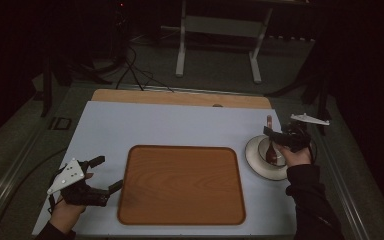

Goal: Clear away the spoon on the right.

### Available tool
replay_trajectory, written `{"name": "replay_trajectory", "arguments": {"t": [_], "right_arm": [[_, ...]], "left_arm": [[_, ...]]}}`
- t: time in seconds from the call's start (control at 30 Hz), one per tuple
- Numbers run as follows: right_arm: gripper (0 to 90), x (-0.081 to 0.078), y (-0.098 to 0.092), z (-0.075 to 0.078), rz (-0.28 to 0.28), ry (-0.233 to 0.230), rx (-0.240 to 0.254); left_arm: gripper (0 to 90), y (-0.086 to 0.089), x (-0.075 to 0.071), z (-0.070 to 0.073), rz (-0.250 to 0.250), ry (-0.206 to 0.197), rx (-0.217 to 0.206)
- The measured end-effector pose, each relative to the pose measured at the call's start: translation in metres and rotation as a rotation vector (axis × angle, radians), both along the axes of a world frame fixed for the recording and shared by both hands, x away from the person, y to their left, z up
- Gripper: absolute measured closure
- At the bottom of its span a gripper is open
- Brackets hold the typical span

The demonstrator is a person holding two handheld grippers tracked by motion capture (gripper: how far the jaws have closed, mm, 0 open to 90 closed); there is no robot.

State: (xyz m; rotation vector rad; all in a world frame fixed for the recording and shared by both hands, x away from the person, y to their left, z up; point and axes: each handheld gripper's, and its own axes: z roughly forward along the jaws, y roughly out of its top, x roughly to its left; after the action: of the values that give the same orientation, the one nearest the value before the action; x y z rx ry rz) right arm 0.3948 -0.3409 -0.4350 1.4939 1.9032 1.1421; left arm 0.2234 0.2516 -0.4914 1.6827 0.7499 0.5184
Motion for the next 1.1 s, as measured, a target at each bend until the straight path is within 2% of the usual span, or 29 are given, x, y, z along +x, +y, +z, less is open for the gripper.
{"name": "replay_trajectory", "arguments": {"t": [0.1,0.17,0.27,0.37,0.5,0.63,0.87,1.1], "right_arm": [[28.6,0.007,-0.002,-0.006,-0.003,0.033,-0.014],[33.6,0.011,-0.002,-0.009,-0.015,0.047,-0.047],[39.9,0.018,-0.003,-0.014,-0.029,0.076,-0.055],[44.0,0.024,-0.003,-0.017,-0.041,0.098,-0.05],[47.8,0.03,-0.001,-0.022,-0.046,0.134,-0.069],[53.5,0.034,0.0,-0.026,-0.063,0.162,-0.11],[64.1,0.034,0.0,-0.031,-0.067,0.181,-0.135],[74.2,0.034,0.0,-0.032,-0.059,0.18,-0.131]], "left_arm": [[1.6,0.0,0.0,0.0,0.001,0.001,0.001],[1.6,0.0,0.0,0.0,0.0,0.001,0.002],[1.6,0.0,0.001,-0.001,0.001,0.002,0.006],[1.6,0.0,0.0,-0.001,0.001,0.003,0.006],[1.6,0.0,0.001,-0.001,0.002,0.003,0.007],[1.6,0.0,0.001,-0.001,-0.001,0.004,0.009],[1.6,-0.001,0.001,-0.002,-0.003,0.004,0.007],[1.6,-0.001,0.002,-0.002,-0.002,0.005,0.007]]}}
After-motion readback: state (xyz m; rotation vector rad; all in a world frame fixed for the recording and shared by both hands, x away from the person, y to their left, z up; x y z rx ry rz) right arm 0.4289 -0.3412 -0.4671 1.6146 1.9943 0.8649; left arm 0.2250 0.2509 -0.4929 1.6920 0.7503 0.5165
